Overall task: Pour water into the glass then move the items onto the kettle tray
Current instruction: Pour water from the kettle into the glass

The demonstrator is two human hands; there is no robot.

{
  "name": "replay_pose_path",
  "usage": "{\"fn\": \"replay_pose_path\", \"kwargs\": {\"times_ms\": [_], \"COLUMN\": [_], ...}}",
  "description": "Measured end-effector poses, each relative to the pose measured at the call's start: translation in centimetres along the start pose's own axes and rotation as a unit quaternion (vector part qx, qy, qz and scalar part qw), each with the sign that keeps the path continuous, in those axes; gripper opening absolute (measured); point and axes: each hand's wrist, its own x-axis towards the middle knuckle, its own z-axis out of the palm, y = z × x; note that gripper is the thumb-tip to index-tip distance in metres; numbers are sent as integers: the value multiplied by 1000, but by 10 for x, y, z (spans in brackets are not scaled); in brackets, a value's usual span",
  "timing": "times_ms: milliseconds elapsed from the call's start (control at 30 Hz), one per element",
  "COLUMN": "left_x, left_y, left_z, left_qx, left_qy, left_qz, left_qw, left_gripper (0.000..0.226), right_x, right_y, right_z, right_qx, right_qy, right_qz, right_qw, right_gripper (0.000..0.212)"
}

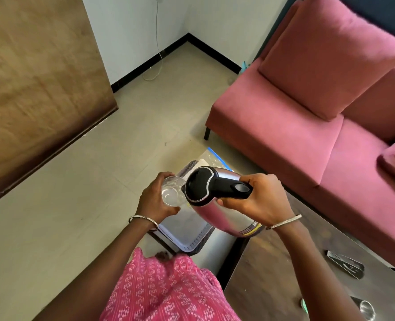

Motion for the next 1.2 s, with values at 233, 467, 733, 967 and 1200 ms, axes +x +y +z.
{"fn": "replay_pose_path", "kwargs": {"times_ms": [233, 467, 733, 967, 1200], "left_x": [1, 5, 5, 5, 7], "left_y": [-8, -15, -17, -13, -4], "left_z": [-1, -4, -2, 0, 1], "left_qx": [16, 23, 17, -1, -12], "left_qy": [-8, -7, 3, 20, 29], "left_qz": [-7, -7, -4, -16, -8], "left_qw": [1000, 1000, 1000, 1000, 999], "left_gripper": [91, 92, 91, 90, 92], "right_x": [10, 18, 25, 23, 17], "right_y": [-5, -9, -13, -13, -12], "right_z": [3, 7, 2, -6, -14], "right_qx": [-46, -61, -69, -70, -77], "right_qy": [-39, -58, -63, -63, -51], "right_qz": [-20, -21, -17, -22, -14], "right_qw": [998, 996, 995, 995, 996], "right_gripper": [52, 43, 47, 50, 49]}}
